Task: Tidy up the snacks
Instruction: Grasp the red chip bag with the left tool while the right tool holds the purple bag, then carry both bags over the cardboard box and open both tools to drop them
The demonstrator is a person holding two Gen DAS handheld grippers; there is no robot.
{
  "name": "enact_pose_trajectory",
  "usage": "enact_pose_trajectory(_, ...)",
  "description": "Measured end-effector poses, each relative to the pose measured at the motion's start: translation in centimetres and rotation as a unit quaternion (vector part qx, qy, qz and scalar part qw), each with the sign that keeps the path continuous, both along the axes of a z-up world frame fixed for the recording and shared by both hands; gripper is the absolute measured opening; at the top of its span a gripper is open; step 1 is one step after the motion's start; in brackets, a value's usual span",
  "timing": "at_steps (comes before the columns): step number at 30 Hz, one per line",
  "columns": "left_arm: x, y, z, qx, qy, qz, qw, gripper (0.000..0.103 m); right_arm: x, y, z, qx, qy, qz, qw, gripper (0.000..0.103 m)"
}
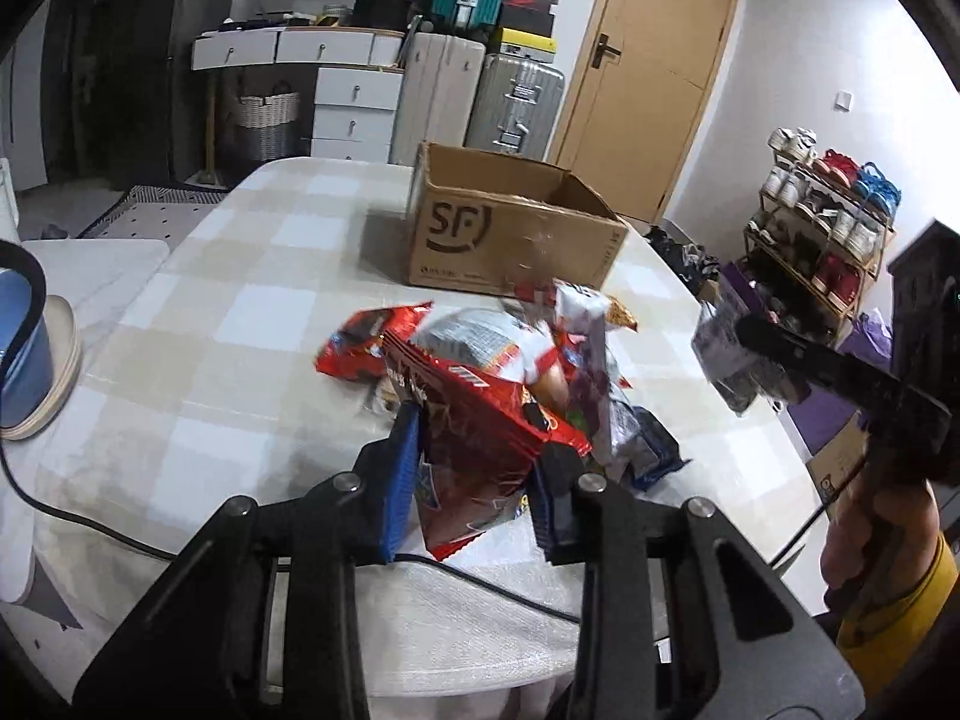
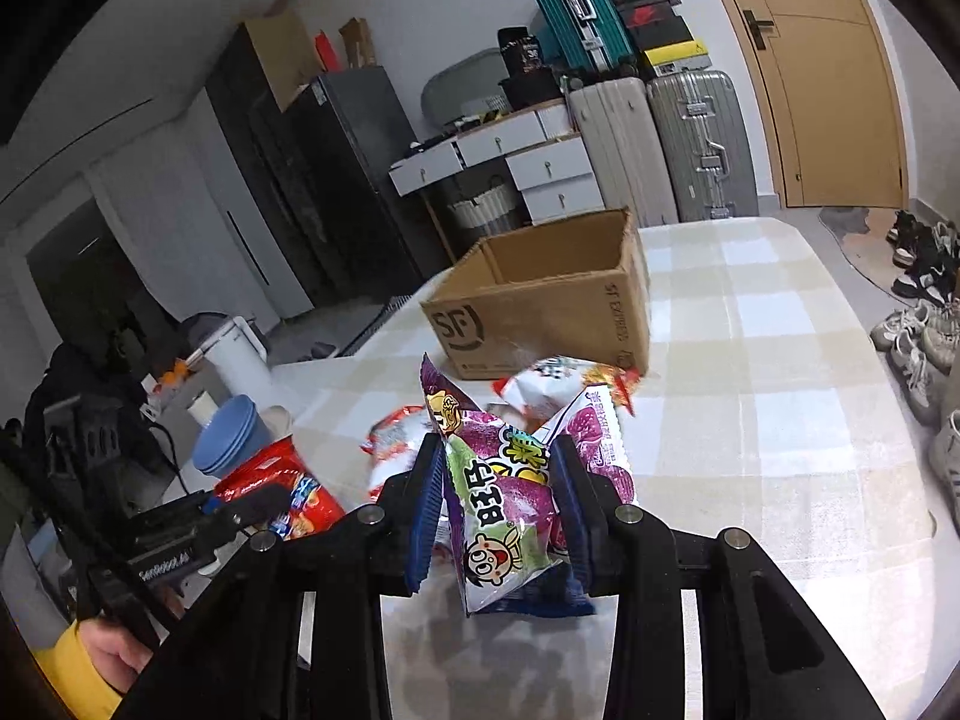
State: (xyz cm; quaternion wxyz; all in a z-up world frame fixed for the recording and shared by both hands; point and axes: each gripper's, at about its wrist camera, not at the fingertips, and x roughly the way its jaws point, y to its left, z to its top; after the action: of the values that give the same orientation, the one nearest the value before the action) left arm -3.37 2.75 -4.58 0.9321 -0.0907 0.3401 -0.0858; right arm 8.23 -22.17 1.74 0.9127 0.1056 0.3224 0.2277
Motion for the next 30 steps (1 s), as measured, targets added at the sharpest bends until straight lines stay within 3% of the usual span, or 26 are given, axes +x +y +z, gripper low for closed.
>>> enact_pose_trajectory(6,1.8,0.8,-1.8,-0.021,0.033,-0.003,0.9992,0.028,0.7,2.0,-1.3,-0.027,0.026,0.005,0.999,0.035)
enact_pose_trajectory(11,1.5,1.2,-0.7,-0.028,0.009,-0.006,0.9995,0.027,0.7,2.0,-1.5,-0.028,0.018,0.003,0.999,0.035)
enact_pose_trajectory(17,1.4,2.8,0.3,-0.083,-0.004,0.002,0.9966,0.027,0.3,1.7,-0.8,-0.006,0.000,0.008,1.000,0.035)
enact_pose_trajectory(30,1.2,3.3,5.2,-0.121,-0.042,-0.006,0.9917,0.027,-0.7,1.4,1.8,0.042,-0.040,0.018,0.998,0.035)
